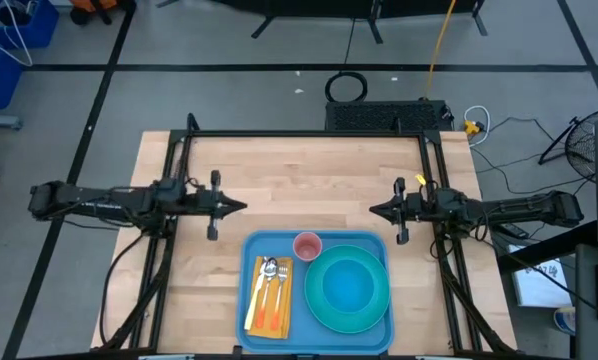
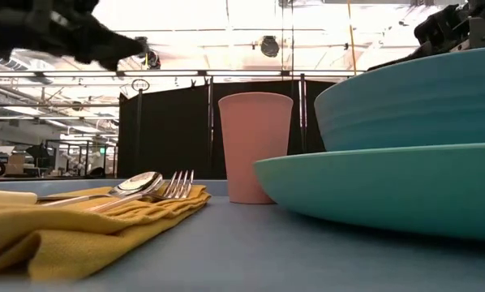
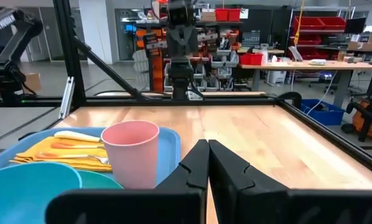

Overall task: Set up tray
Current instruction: Return to Home Position

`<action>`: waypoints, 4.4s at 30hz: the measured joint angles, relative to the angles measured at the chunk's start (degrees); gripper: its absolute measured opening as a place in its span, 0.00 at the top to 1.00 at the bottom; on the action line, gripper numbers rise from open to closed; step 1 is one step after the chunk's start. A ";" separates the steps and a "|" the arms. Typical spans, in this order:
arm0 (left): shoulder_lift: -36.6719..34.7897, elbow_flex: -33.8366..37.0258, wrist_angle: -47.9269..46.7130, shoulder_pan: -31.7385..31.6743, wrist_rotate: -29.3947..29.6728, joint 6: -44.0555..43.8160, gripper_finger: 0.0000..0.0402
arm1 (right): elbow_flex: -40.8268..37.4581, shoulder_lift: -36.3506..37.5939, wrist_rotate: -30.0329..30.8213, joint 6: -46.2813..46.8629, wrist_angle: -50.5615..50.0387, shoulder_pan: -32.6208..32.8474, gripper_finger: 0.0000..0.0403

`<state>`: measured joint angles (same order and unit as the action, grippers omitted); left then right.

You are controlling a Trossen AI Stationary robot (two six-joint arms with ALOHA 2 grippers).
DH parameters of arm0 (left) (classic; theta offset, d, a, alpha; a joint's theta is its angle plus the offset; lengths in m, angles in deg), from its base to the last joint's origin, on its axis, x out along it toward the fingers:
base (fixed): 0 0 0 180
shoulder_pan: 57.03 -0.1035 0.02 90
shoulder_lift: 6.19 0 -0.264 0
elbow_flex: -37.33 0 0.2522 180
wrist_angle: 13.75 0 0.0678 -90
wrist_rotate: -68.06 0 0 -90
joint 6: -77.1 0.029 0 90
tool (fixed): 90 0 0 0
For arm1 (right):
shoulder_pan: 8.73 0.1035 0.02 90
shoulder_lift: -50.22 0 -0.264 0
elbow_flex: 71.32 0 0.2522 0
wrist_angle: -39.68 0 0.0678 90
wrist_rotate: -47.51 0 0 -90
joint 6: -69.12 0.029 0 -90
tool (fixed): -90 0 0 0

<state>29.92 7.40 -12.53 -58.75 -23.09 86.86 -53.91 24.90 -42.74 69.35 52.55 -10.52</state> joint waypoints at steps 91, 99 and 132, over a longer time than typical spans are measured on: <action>-19.81 15.55 -12.47 10.22 11.08 -15.68 0.99 | -2.79 3.50 0.28 6.16 -1.45 0.01 1.00; -19.81 15.63 -11.53 10.23 8.74 -15.92 0.93 | -2.81 3.50 0.24 6.16 -1.86 -0.01 1.00; -19.81 15.59 -10.84 10.23 8.74 -16.05 0.84 | -2.81 3.51 0.20 6.16 -1.66 0.01 1.00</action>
<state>10.11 22.99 -23.37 -48.52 -14.34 70.81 -56.71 28.41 -42.54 75.52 50.89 -10.51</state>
